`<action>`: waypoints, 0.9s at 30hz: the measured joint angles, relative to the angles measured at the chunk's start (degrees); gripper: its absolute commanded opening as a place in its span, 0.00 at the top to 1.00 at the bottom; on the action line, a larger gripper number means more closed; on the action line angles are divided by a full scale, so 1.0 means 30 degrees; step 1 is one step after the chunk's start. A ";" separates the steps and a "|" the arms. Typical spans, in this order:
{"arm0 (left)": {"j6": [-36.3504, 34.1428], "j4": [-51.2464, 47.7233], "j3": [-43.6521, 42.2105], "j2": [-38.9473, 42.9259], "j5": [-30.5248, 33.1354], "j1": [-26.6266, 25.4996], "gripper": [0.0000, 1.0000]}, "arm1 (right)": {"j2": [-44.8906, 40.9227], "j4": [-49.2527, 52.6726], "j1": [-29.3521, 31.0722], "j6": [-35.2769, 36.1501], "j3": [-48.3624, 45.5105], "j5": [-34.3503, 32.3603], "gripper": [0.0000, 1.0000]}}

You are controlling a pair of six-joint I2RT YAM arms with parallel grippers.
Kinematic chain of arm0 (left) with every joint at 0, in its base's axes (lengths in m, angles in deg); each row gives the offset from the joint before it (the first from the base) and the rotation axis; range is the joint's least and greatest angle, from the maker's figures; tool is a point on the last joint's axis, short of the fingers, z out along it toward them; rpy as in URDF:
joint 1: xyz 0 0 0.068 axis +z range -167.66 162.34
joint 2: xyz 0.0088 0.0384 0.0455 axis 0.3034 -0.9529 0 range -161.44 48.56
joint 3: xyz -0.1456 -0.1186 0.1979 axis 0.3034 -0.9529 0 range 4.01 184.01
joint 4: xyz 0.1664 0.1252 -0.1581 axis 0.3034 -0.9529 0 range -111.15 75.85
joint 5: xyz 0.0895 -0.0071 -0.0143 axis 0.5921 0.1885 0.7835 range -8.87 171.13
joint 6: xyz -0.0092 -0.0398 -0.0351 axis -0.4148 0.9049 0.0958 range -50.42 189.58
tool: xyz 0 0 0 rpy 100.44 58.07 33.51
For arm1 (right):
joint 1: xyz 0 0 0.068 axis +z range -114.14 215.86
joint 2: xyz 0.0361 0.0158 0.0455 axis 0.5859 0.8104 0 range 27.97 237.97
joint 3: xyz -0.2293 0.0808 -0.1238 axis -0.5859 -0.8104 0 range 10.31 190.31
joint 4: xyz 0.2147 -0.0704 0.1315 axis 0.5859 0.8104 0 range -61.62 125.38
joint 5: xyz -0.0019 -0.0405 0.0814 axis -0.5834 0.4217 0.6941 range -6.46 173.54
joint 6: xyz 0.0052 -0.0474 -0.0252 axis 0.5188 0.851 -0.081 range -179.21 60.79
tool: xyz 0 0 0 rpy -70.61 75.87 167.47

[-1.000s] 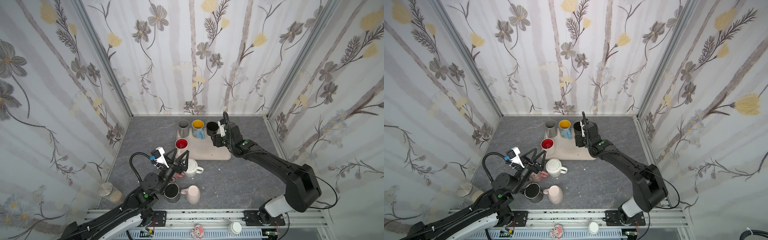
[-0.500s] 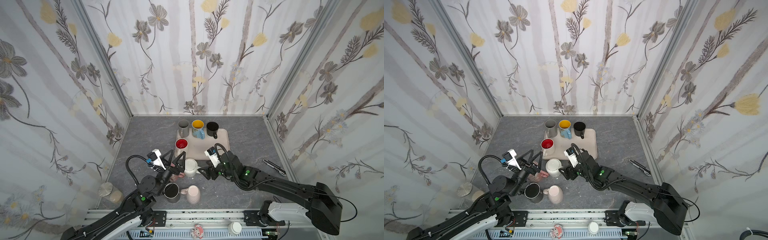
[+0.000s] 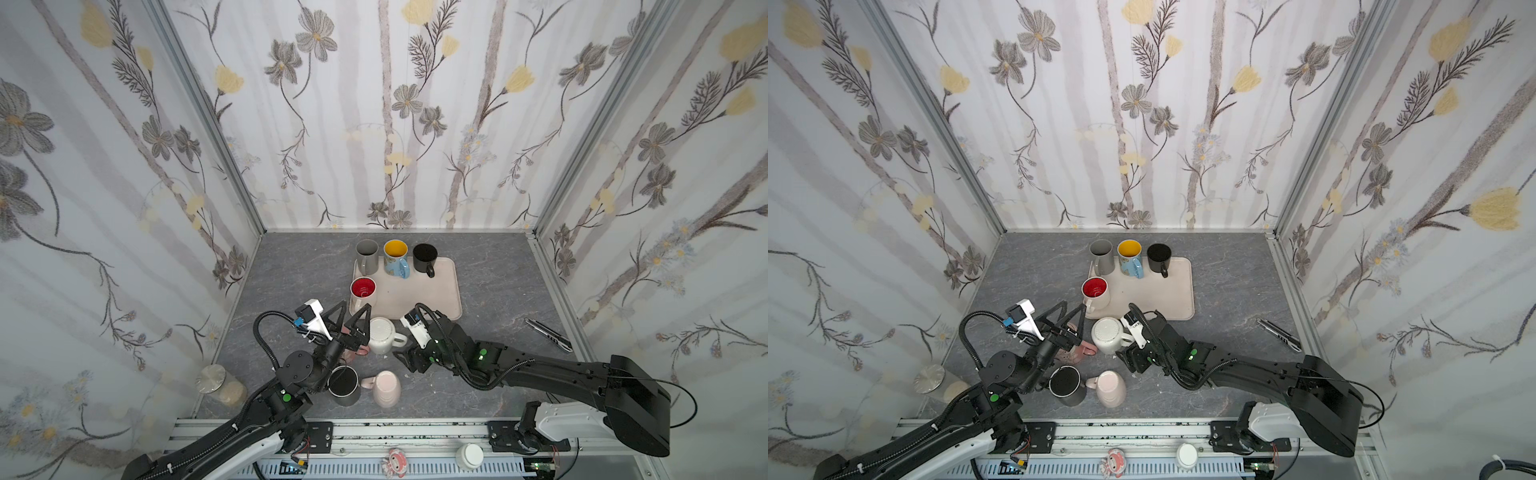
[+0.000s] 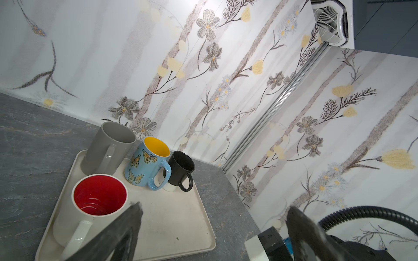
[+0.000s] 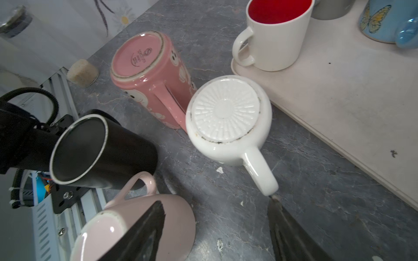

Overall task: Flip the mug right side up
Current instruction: 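Close the right gripper on the plain white mug's handle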

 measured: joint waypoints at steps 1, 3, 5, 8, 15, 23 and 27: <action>0.0051 -0.0058 0.0007 0.0000 0.0000 0.0000 0.00 | 0.0364 0.0029 -0.0168 0.0226 0.0306 -0.0124 0.37; 0.0051 -0.0087 0.0007 -0.0029 0.0022 0.0000 0.00 | 0.1137 0.0087 -0.0452 0.0707 0.0882 -0.0131 0.42; 0.0066 -0.0102 0.0007 -0.0029 0.0044 0.0000 0.00 | 0.1821 0.0350 -0.0721 0.1173 0.1311 -0.0095 0.45; 0.0124 -0.0138 0.0007 -0.0029 0.0051 0.0007 0.00 | 0.2630 0.0794 -0.0867 0.1858 0.2113 0.0131 0.48; 0.0124 -0.0219 0.0007 -0.0007 0.0153 0.0022 0.00 | 0.4000 0.1275 -0.0685 0.2841 0.2834 0.0590 0.62; 0.0124 -0.0219 0.0000 -0.0007 0.0211 0.0022 0.00 | 0.4320 0.1836 0.0051 0.3067 0.2914 0.0576 0.64; 0.0124 -0.0219 0.0000 -0.0029 0.0211 0.0022 0.00 | 0.4736 0.2120 0.0095 0.3060 0.3308 -0.0372 0.63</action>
